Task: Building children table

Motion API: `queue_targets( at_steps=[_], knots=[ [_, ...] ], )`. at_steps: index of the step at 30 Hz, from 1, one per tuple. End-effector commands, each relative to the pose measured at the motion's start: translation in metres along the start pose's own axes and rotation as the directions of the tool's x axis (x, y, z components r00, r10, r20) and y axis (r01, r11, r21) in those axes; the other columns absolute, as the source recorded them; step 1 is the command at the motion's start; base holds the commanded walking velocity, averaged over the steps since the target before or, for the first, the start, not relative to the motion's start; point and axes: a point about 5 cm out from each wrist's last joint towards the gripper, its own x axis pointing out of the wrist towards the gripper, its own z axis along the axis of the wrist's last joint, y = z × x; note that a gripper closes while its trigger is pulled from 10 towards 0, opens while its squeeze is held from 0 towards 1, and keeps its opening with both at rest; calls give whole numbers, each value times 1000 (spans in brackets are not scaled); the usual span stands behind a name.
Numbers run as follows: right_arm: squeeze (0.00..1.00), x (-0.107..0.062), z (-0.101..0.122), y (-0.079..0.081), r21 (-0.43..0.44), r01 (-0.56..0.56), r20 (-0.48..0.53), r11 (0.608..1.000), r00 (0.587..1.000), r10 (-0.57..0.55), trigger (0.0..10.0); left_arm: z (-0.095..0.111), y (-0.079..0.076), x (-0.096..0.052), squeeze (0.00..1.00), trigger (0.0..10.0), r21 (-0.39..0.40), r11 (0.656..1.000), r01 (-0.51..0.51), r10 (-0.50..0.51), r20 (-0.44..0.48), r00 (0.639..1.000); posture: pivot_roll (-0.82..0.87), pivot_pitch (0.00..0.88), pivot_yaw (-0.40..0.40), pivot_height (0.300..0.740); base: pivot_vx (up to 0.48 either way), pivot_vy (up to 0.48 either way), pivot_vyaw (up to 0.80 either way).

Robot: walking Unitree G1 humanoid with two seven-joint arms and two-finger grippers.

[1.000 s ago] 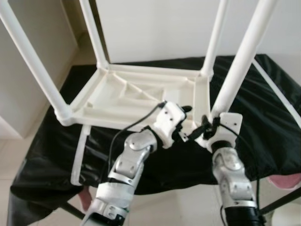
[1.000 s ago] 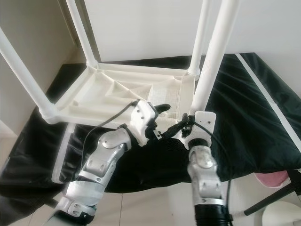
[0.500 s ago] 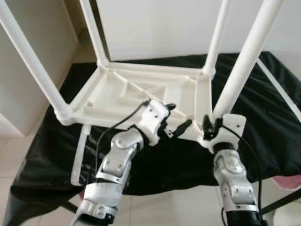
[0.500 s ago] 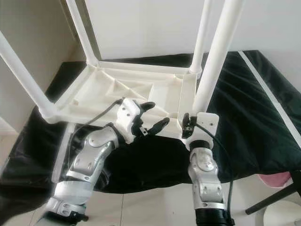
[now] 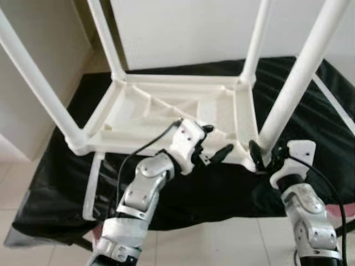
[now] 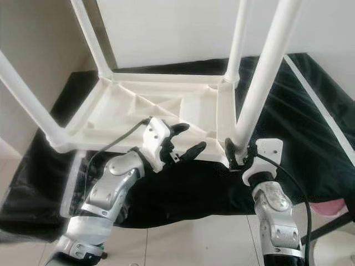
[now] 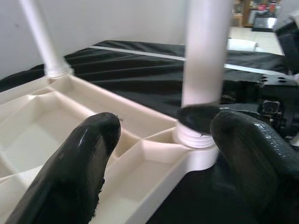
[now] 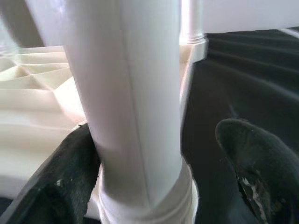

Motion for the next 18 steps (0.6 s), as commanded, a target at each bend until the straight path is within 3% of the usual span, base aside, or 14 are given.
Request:
queue_targets(
  at_steps=[1,3,7,9,11,14,16,18],
  knots=[
    [0,-2,2,-1,7,-60,-2,998,998,60,10000,1,-4,0,0,10000,0,999,49,-49,-11,999,-173,84,94,740,0,0,0],
    [0,-1,6,-10,-49,-139,-7,989,990,139,10000,0,-11,-2,0,10000,10,992,123,-123,-12,992,-197,85,92,740,0,0,0],
    [0,5,10,-20,-93,-191,-20,977,982,190,10000,-3,-17,-4,0,10000,48,984,173,-172,-27,985,-193,76,82,740,0,0,0],
    [0,18,14,-25,-118,-257,-33,959,966,255,10000,-4,-21,-5,0,10000,59,981,185,-184,-26,983,-175,58,60,740,0,0,0],
    [0,25,14,-24,-125,-311,-61,942,950,306,10000,-3,-22,-7,0,10000,104,980,172,-169,-29,985,-151,36,50,740,0,0,0],
    [0,32,16,-20,-125,-375,-74,918,927,369,10000,-2,-21,-8,0,10000,93,986,141,-140,-22,990,-143,37,39,740,0,0,0],
    [0,45,15,-16,-141,-446,-100,884,895,435,10000,-6,-23,-11,0,10000,137,983,124,-122,-29,992,-118,16,20,740,0,0,0],
    [0,48,14,-14,-146,-464,-109,874,885,452,10000,-7,-23,-11,0,10000,147,982,121,-117,-38,992,-118,16,20,740,0,0,0]
  ],
)
